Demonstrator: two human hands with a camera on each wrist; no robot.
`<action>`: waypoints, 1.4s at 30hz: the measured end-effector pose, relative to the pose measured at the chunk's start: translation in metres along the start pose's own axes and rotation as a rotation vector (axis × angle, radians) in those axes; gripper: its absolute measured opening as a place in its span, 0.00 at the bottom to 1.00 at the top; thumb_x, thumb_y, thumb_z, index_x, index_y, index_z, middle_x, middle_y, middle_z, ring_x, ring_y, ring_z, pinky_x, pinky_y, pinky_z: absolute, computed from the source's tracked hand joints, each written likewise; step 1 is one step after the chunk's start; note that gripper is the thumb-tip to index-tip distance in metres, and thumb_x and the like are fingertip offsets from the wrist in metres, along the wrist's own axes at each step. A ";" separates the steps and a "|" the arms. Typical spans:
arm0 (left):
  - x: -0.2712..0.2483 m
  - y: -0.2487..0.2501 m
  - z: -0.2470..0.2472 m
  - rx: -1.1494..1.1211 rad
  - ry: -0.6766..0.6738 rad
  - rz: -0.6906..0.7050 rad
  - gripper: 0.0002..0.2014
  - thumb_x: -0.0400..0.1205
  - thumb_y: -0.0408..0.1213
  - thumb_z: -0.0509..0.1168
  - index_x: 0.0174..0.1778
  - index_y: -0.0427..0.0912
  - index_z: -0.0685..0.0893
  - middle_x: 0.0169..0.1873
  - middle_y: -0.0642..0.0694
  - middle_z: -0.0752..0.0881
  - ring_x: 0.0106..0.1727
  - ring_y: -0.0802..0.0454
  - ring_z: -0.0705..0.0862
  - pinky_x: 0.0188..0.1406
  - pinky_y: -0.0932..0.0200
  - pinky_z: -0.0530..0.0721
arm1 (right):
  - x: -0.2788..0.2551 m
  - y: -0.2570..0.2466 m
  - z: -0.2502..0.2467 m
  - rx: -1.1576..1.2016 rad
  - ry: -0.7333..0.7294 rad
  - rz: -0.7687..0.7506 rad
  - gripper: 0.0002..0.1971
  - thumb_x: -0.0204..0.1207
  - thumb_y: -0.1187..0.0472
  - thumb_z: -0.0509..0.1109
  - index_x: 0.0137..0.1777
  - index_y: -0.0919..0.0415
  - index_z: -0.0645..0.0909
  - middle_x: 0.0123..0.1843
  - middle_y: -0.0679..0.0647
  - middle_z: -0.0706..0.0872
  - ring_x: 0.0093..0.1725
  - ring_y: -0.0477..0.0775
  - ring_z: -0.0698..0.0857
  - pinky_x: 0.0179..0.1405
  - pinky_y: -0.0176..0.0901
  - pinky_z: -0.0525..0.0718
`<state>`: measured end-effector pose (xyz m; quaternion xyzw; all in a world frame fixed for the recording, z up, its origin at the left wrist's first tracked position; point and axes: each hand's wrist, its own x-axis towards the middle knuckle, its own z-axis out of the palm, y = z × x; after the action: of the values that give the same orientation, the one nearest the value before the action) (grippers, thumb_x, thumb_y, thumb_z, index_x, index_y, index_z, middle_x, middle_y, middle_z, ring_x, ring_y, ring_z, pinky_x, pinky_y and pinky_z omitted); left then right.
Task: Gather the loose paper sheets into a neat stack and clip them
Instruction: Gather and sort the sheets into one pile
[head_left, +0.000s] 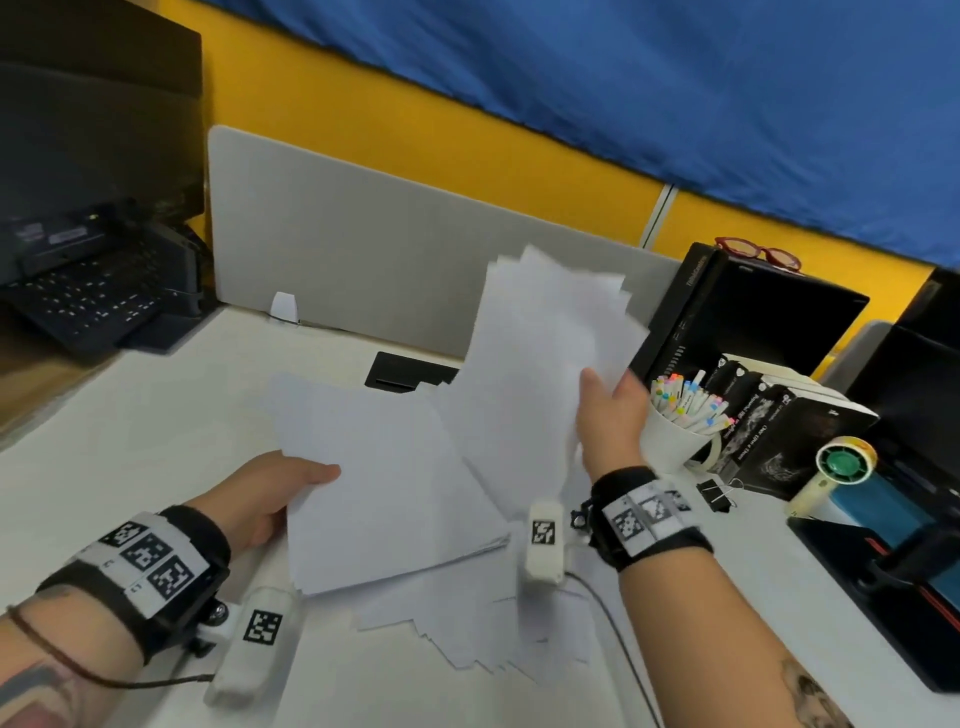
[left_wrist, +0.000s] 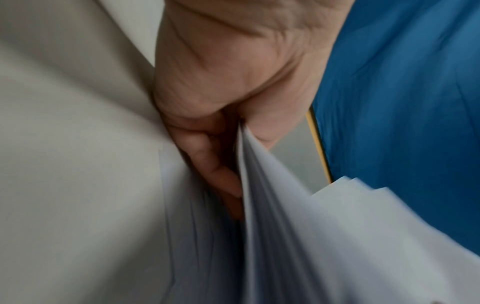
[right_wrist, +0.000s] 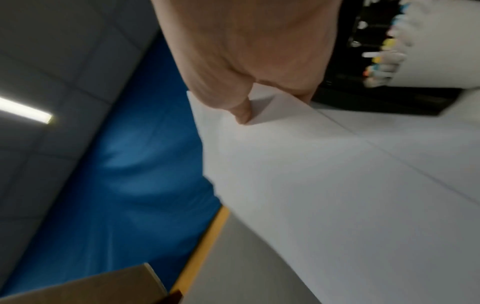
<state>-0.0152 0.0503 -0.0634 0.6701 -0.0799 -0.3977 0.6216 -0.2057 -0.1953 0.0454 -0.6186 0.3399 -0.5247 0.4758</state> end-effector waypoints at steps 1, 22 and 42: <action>-0.002 0.002 0.000 0.017 -0.016 -0.006 0.11 0.83 0.27 0.71 0.61 0.33 0.86 0.53 0.35 0.93 0.52 0.37 0.91 0.49 0.48 0.87 | 0.007 -0.014 -0.002 0.016 -0.012 -0.081 0.12 0.83 0.68 0.67 0.64 0.62 0.84 0.57 0.52 0.90 0.57 0.52 0.89 0.54 0.40 0.84; -0.001 0.001 0.001 0.114 -0.055 0.013 0.16 0.77 0.26 0.74 0.61 0.28 0.87 0.52 0.30 0.93 0.45 0.36 0.92 0.49 0.46 0.87 | 0.021 0.079 0.032 -0.532 -0.286 0.498 0.25 0.87 0.55 0.54 0.79 0.67 0.71 0.78 0.65 0.76 0.76 0.67 0.76 0.75 0.57 0.76; 0.011 -0.002 0.000 0.100 -0.032 0.004 0.15 0.76 0.21 0.74 0.59 0.30 0.88 0.46 0.34 0.94 0.51 0.32 0.91 0.49 0.44 0.87 | 0.034 0.077 0.004 -0.318 -0.403 0.646 0.18 0.72 0.58 0.82 0.58 0.64 0.84 0.35 0.53 0.81 0.26 0.49 0.79 0.23 0.38 0.75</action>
<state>-0.0083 0.0441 -0.0695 0.6938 -0.1109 -0.4026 0.5867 -0.1884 -0.2500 -0.0161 -0.6364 0.4936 -0.1577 0.5714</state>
